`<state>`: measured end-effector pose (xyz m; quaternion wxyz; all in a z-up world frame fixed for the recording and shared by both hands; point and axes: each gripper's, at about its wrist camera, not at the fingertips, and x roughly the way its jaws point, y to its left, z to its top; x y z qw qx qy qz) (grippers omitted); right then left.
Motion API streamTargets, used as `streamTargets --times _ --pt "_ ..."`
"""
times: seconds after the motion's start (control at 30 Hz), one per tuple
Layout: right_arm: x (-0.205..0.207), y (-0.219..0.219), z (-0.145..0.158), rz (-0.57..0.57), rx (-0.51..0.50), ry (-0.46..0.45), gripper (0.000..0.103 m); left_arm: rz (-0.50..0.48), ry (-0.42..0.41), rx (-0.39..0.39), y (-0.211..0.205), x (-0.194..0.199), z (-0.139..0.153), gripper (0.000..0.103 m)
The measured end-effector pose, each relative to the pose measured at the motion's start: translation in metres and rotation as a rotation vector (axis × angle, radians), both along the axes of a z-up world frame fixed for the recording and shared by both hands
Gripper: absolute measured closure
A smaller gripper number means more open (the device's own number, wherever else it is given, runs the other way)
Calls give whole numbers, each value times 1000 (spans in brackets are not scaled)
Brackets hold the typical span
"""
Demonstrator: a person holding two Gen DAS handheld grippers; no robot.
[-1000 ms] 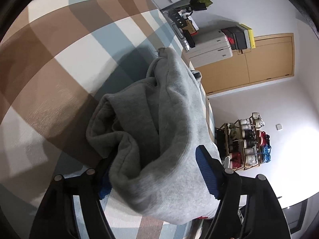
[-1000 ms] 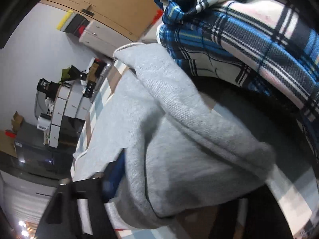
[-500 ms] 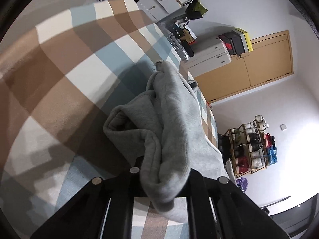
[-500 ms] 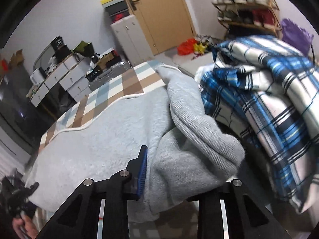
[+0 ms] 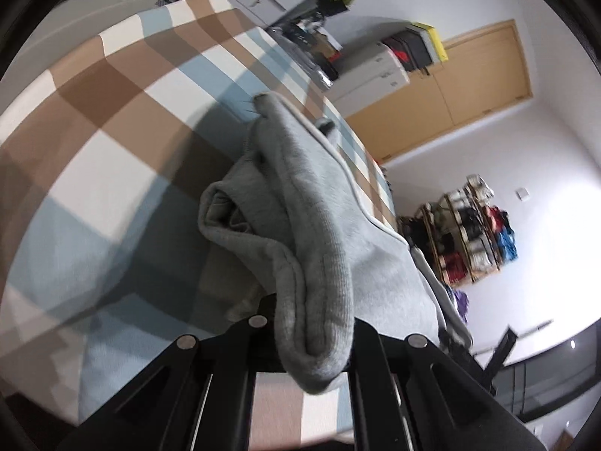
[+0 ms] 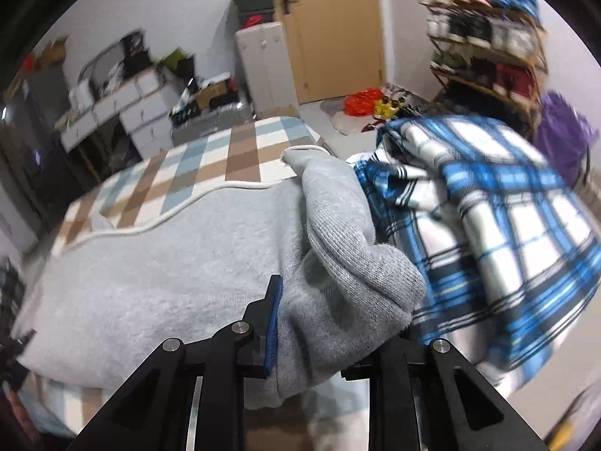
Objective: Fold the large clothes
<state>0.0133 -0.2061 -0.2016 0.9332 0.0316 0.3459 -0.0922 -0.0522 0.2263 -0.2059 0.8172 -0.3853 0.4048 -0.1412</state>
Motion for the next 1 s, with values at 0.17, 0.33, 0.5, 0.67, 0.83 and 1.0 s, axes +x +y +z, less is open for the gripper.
streamTargets --times 0.17,0.33,0.5,0.67,0.83,1.0 --pt "1 17 2 111 -101 68 81 -21 146 -77 13 3 -21 99" --pt "7 -7 -3 93 70 102 80 -60 158 -70 22 -18 -3 88" --pt "12 -33 -7 72 308 113 77 -76 32 67 5 -34 61 60" --pt "12 -35 -6 75 350 103 75 -255 -61 88 -67 11 90 21" --pt "10 -38 -7 71 389 76 75 -469 99 84 -157 96 46 21" --pt "6 -41 -3 106 418 36 76 -542 252 74 -182 139 -16 24"
